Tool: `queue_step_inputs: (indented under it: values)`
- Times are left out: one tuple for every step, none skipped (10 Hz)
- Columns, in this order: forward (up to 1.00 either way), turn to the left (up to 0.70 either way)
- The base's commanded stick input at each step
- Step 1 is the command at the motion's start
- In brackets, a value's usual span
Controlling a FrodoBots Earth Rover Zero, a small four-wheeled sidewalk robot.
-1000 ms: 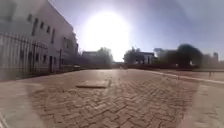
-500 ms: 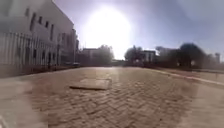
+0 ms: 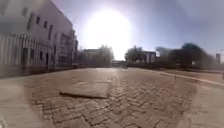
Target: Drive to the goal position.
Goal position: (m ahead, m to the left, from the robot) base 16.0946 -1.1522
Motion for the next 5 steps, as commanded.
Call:
queue_step_inputs:
  values:
    - [1.00, 0.00]
    - [1.00, 0.00]
    - [1.00, 0.00]
    - [1.00, 0.00]
    - [1.00, 0.00]
